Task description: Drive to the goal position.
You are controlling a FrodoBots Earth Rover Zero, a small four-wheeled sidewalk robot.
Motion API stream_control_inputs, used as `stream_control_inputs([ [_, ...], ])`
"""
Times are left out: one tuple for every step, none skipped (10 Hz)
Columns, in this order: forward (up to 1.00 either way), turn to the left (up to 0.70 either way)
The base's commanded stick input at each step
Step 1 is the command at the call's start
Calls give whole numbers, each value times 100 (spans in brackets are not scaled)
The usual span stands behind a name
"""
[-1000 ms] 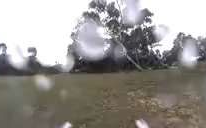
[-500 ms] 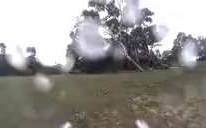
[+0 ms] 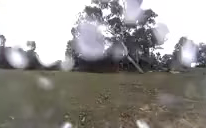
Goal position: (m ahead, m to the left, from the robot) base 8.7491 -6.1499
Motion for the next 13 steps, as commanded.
stream_control_inputs([
  [100, 0],
  [100, 0],
  [100, 0],
  [100, 0],
  [100, 0],
  [100, 0],
  [100, 0],
  [100, 0],
  [100, 0],
  [100, 0],
  [100, 0],
  [100, 0],
  [100, 0],
])
